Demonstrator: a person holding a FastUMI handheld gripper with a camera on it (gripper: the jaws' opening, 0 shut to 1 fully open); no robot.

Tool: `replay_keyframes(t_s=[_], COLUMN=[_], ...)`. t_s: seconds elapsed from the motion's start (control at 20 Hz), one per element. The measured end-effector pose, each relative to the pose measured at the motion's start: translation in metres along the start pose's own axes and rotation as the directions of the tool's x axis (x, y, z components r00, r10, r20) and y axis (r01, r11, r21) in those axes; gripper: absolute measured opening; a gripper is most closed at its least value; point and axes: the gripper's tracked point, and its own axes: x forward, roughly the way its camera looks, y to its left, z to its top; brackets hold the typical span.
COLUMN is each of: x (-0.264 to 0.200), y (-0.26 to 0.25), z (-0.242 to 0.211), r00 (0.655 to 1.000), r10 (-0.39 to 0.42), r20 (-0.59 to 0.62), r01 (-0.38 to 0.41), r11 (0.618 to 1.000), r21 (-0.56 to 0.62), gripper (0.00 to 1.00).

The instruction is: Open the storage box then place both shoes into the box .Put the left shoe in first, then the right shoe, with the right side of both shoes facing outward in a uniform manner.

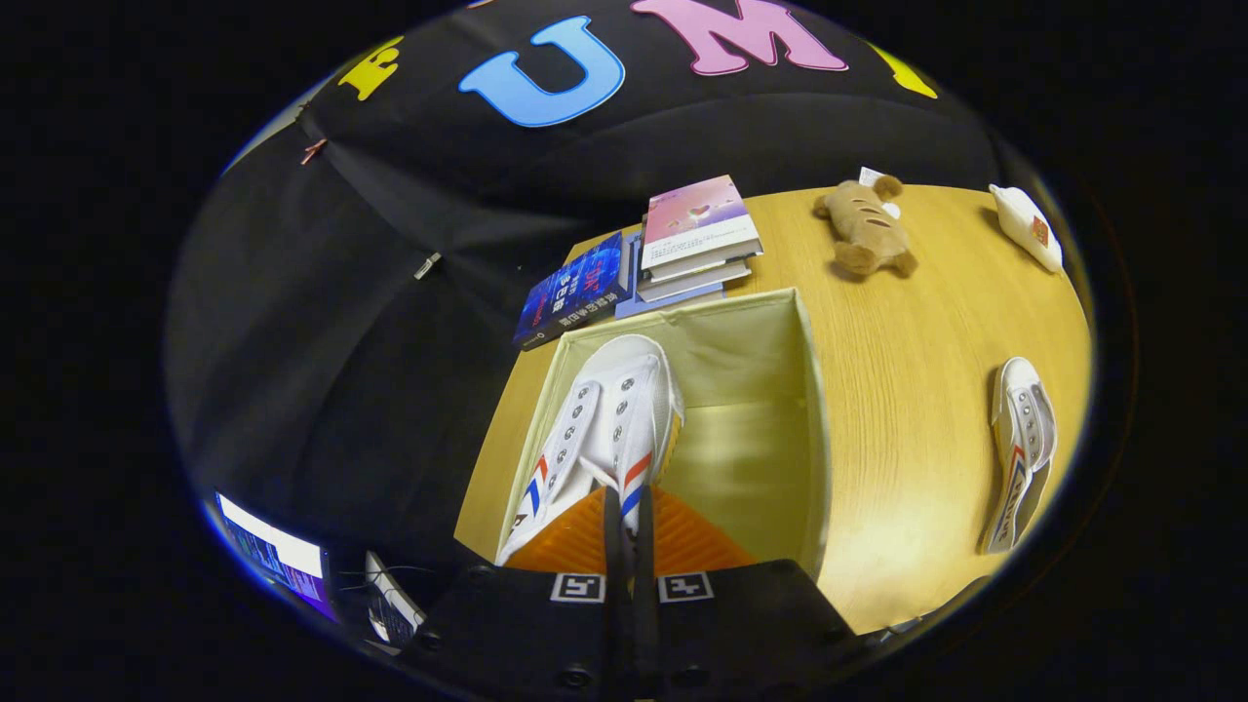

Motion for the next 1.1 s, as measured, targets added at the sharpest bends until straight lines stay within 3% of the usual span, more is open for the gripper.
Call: replay_keyframes(t_s=[0.1, 0.15, 0.2, 0.25, 0.35, 0.55, 0.75, 1.1], x=[0.008, 0.009, 0.007, 0.005, 0.001, -0.017, -0.053, -0.133], y=[0.006, 0.013, 0.024, 0.028, 0.029, 0.016, -0.013, -0.145], z=[-0.007, -0.01, -0.007, -0.002, 0.004, 0.01, 0.027, 0.038], r00=[1.0, 0.998, 0.995, 0.993, 0.992, 0.995, 0.992, 0.954], r10=[0.021, 0.051, 0.098, 0.115, 0.122, 0.088, 0.06, -0.196], r20=[-0.024, -0.032, -0.018, -0.012, 0.007, 0.038, 0.111, 0.227], r01=[-0.02, -0.05, -0.096, -0.114, -0.122, -0.087, -0.049, 0.234], r11=[1.0, 0.998, 0.992, 0.989, 0.991, 0.996, 0.994, 0.96], r21=[0.017, 0.043, 0.077, 0.09, 0.058, -0.036, -0.102, -0.154], gripper=[0.07, 0.12, 0.28, 0.33, 0.62, 0.85, 0.88, 0.91])
